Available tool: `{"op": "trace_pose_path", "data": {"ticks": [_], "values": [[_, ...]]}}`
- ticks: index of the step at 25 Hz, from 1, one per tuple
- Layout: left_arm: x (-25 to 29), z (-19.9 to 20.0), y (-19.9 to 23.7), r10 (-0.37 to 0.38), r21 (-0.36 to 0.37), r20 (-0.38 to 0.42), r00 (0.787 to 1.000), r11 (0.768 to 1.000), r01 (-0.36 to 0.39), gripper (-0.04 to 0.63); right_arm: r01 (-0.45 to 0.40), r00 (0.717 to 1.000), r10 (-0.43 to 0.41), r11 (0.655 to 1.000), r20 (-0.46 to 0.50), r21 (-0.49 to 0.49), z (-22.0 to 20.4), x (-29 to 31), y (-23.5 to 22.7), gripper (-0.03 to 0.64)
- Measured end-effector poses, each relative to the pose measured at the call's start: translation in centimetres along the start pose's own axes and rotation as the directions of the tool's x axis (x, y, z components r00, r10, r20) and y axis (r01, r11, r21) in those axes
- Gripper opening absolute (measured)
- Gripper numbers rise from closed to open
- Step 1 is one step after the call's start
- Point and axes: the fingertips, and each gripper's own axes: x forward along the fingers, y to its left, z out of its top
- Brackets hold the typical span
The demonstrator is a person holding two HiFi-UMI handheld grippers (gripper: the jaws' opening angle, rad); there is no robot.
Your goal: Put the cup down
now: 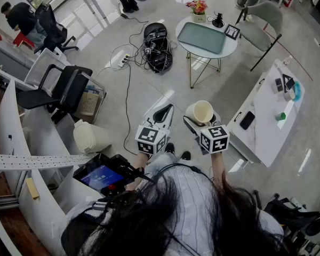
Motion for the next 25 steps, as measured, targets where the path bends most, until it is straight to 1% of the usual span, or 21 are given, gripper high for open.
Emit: {"op": "trace_pose_path", "data": {"ticks": [3,6,9,13,16,25], "values": [[1.1,1.1,0.5,-0.014,0.050,0.014,1.000,0.999,0.014,0.018,0.016,1.000,-0.016,1.000,-0.006,-0.020,0.4,0.7,-0.8,0.428],[1.9,2.6,1.3,-0.021,0.069,0.041,0.999,0.997,0.018,0.018,0.031,0.999,-0.032,0.999,-0.003,-0.031,1.0,1.1,-1.0,0.428],[2.5,3.0,1.9,-0.032,0.102,0.044,0.999,0.994,0.027,0.018,0.047,0.999,-0.047,0.998,0.003,-0.034,1.4,1.3,-0.9,0.428],[2.9,3.2,3.1,-0.005,0.165,0.053,0.999,0.986,-0.004,0.018,0.060,0.998,-0.059,0.997,0.016,-0.052,2.1,1.7,-0.6,0.428],[3.1,3.2,3.7,-0.006,0.162,0.058,0.998,0.987,-0.003,0.018,0.057,0.998,-0.057,0.998,0.024,-0.034,2.6,2.0,-0.4,0.428],[2.5,2.3,5.7,-0.024,0.131,0.046,0.999,0.991,0.018,0.018,0.060,0.998,-0.058,0.998,0.029,-0.035,3.5,4.2,1.2,0.428]]}}
